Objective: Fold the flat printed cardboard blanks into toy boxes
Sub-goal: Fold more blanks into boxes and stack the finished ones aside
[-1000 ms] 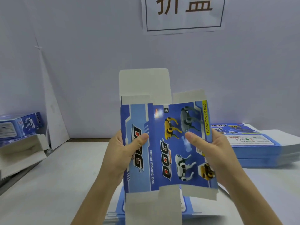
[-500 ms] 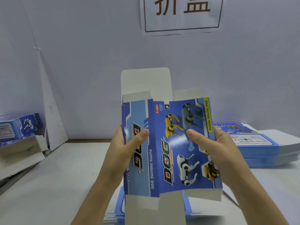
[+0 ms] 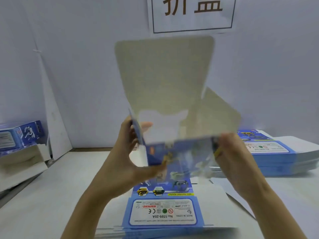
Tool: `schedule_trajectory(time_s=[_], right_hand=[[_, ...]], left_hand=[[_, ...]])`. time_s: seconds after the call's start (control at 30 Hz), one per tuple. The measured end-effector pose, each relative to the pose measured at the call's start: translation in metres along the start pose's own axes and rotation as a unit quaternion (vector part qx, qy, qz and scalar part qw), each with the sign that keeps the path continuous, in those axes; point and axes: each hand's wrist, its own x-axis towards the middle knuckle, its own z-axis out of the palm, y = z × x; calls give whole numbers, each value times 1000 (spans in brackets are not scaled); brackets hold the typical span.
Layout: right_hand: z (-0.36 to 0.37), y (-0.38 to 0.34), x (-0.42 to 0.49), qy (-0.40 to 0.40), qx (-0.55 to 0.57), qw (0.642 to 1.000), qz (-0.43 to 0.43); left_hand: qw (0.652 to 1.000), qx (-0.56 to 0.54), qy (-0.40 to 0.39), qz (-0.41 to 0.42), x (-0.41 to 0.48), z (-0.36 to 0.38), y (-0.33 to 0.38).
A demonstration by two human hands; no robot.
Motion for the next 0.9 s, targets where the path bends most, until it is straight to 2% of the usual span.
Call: schedule_trajectory(time_s=[0.07,0.1,0.13,0.17,0.3,0.37,0.47,0.53,0.67,0.9], right_hand=[[-2,4,-1,-25,146,987,58],[0,4,-5,-20,179,983,46],[-2,0,-3,24,228,971,72],[-1,-4,-4,36,267,959,86],[-6,16,5,50,184,970,150],[-12,25,5,21,115,973,199],[-20,31,2,-1,80,954,290],[-22,31,1,-13,73,947,313],[-22,32,1,-50,90,942,320],[-24,28,4,-121,112,959,232]], left_hand=[[997,72,-26,18,-1,0,-4],[995,89,-35,22,-1,0,-8],[994,98,-42,22,0,0,-12],[993,105,-48,21,1,0,-16],[990,104,-90,-11,0,4,-27],[989,107,-98,-15,1,9,-33],[989,109,-97,-33,3,11,-40],[988,113,-100,-30,3,12,-45],[990,113,-83,-16,1,12,-53],[987,143,-46,59,0,10,-56]])
